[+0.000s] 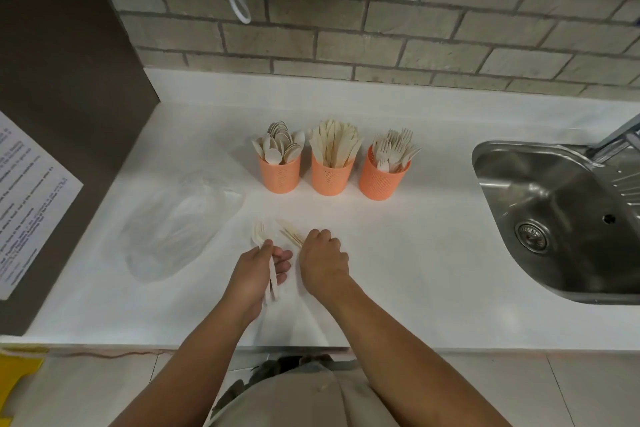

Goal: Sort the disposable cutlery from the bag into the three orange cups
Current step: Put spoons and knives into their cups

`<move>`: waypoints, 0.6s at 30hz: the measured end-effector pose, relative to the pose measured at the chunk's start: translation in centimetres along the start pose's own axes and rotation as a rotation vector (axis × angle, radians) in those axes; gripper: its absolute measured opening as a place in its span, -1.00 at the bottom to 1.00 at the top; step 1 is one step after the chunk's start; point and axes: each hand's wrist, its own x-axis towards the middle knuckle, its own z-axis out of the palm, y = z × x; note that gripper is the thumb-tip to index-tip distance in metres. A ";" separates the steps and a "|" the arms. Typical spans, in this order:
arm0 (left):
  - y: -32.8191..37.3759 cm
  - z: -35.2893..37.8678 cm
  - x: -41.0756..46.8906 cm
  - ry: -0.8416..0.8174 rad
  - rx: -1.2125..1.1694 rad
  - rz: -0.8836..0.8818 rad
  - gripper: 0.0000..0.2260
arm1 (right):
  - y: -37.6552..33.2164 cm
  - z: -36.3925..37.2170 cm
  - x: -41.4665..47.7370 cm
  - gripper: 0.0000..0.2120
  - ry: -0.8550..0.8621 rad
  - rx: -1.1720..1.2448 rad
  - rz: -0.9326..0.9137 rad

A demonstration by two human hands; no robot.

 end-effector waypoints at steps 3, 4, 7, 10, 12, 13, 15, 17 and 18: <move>0.0 0.2 0.1 0.032 0.014 -0.009 -0.67 | 0.3 -0.2 0.1 -0.62 -0.030 -0.010 -0.036; 0.0 0.3 0.1 0.042 0.015 -0.011 -0.67 | 0.3 -0.2 0.2 -0.61 -0.039 -0.011 -0.037; 0.0 0.4 0.3 0.058 0.006 -0.024 -0.67 | 0.4 -0.2 0.2 -0.56 -0.063 -0.028 -0.043; -0.1 0.6 0.5 0.062 -0.002 -0.038 -0.67 | 0.5 -0.2 0.1 -0.57 -0.057 -0.041 -0.039; 0.0 0.7 0.4 0.058 -0.039 -0.041 -0.67 | 0.6 -0.1 0.2 -0.57 -0.063 -0.047 -0.049; 0.0 0.8 0.3 0.054 -0.051 -0.040 -0.67 | 0.7 -0.1 0.2 -0.57 -0.067 -0.049 -0.056; 0.1 1.0 0.0 0.046 -0.063 -0.040 -0.67 | 0.7 -0.1 0.2 -0.60 -0.065 -0.066 -0.070; 0.3 1.3 -0.4 0.034 -0.076 -0.037 -0.68 | 0.8 0.0 0.0 -0.66 -0.039 -0.083 -0.088; 0.3 1.4 -0.6 0.027 -0.079 -0.033 -0.69 | 0.9 0.1 0.0 -0.69 -0.019 -0.085 -0.106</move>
